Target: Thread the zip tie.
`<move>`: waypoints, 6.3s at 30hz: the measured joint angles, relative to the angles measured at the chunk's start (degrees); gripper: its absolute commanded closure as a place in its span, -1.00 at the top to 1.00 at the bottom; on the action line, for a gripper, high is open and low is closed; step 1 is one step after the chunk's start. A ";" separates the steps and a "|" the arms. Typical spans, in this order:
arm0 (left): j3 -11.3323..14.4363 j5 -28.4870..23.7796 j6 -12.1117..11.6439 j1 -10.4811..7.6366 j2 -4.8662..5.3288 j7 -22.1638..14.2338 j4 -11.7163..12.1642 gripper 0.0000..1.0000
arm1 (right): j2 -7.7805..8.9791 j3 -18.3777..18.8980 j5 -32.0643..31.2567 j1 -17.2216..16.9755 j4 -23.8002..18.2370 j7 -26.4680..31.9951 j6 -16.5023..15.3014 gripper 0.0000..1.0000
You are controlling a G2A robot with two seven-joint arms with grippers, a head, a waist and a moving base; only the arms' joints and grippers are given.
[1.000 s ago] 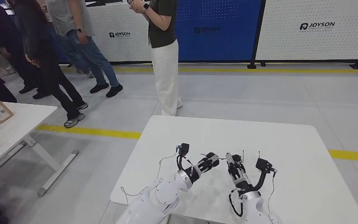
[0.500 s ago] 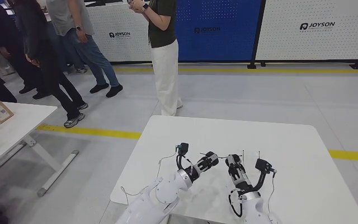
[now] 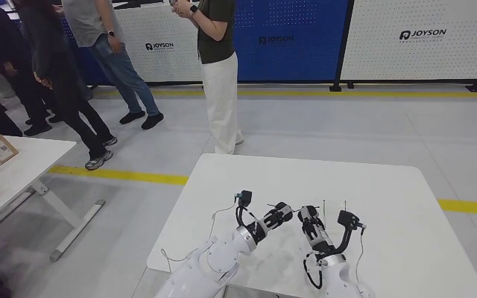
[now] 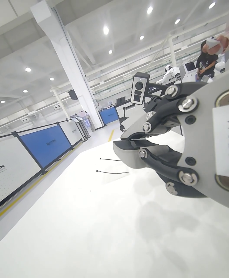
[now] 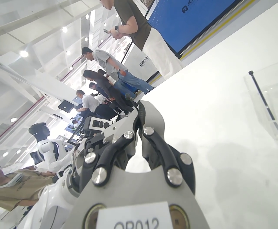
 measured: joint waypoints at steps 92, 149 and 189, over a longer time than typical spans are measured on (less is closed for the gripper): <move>-0.03 1.77 0.06 -0.18 -0.24 -1.24 -0.24 -0.34 | 0.41 0.50 -1.22 0.17 -0.33 1.95 -0.93 -1.00; -2.27 0.56 -1.77 1.46 0.17 -1.27 -1.55 -1.00 | 0.18 -0.37 -3.98 0.28 -0.66 0.62 2.13 -1.00; -2.81 -7.11 0.86 2.03 -0.49 1.33 -2.71 -1.00 | 0.97 1.50 -8.96 -1.00 -0.78 1.47 0.25 1.00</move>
